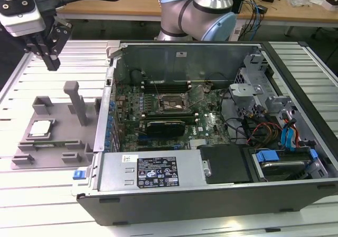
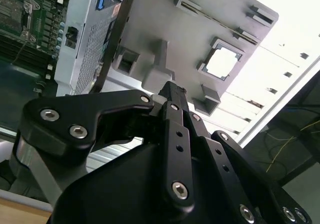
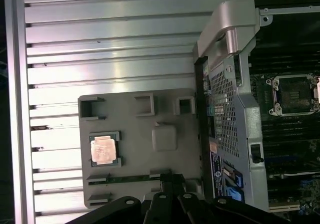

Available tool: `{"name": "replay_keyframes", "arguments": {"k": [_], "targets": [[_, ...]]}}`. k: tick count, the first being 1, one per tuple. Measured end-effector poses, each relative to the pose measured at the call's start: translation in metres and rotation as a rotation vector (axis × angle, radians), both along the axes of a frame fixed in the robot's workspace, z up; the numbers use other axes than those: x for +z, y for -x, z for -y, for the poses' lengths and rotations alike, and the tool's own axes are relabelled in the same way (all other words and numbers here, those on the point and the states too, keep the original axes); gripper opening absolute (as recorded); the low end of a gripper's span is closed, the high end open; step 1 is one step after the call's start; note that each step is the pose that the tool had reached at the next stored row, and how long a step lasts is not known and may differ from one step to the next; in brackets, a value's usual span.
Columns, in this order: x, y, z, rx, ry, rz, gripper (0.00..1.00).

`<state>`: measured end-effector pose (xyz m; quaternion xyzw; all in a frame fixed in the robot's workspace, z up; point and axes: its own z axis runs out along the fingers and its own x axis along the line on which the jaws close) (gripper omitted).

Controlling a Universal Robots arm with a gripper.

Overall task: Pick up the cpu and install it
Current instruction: 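Reach for the cpu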

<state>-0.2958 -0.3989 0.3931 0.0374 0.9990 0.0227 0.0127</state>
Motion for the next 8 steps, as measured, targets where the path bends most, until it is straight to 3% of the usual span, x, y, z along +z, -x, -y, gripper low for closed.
{"name": "replay_keyframes", "arguments": {"k": [8], "targets": [[-0.0003,0.0113,0.0,0.0,-0.0006,0.0,0.11]]}}
